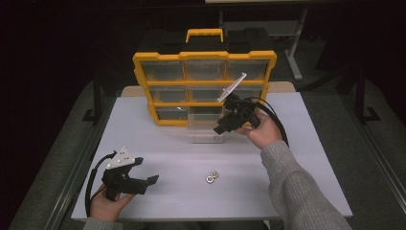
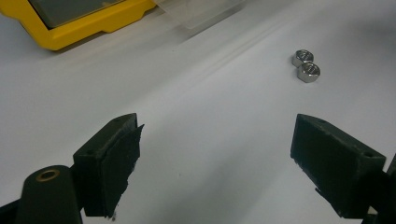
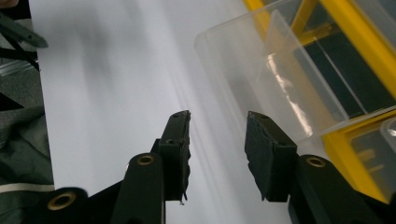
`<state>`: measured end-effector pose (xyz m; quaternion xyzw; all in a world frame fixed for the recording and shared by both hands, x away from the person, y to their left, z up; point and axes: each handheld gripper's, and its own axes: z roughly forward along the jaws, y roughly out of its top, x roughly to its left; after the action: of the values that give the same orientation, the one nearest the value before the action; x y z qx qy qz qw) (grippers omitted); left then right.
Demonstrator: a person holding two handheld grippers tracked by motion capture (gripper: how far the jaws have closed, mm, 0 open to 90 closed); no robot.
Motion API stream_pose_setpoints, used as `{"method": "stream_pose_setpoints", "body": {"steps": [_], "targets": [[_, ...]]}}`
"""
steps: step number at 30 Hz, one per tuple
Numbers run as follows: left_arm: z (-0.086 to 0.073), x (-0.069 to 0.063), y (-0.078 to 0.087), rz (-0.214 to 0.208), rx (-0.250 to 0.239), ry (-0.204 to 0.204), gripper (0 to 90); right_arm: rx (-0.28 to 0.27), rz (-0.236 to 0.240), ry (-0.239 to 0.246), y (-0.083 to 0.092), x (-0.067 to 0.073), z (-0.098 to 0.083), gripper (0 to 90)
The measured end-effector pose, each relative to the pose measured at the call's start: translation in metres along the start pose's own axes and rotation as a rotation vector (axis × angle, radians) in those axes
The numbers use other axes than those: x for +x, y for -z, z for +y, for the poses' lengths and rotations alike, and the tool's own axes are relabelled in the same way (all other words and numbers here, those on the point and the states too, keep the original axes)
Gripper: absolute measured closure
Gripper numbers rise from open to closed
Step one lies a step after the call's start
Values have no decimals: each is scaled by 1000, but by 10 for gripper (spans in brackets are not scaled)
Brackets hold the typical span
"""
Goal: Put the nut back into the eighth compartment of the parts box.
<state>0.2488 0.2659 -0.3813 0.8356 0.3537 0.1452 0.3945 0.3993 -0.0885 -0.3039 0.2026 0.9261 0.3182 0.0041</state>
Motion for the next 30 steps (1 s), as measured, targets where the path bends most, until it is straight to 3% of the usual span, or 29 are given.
{"method": "stream_pose_setpoints", "body": {"steps": [5,10,30], "targets": [[0,0,0,1,-4,-1,154,2,13,24,-6,10,-14,578],[0,0,0,2,0,-5,154,19,28,18,-18,20,-30,575],[-1,0,0,6,-2,-7,154,58,33,54,-58,44,-63,544]]}}
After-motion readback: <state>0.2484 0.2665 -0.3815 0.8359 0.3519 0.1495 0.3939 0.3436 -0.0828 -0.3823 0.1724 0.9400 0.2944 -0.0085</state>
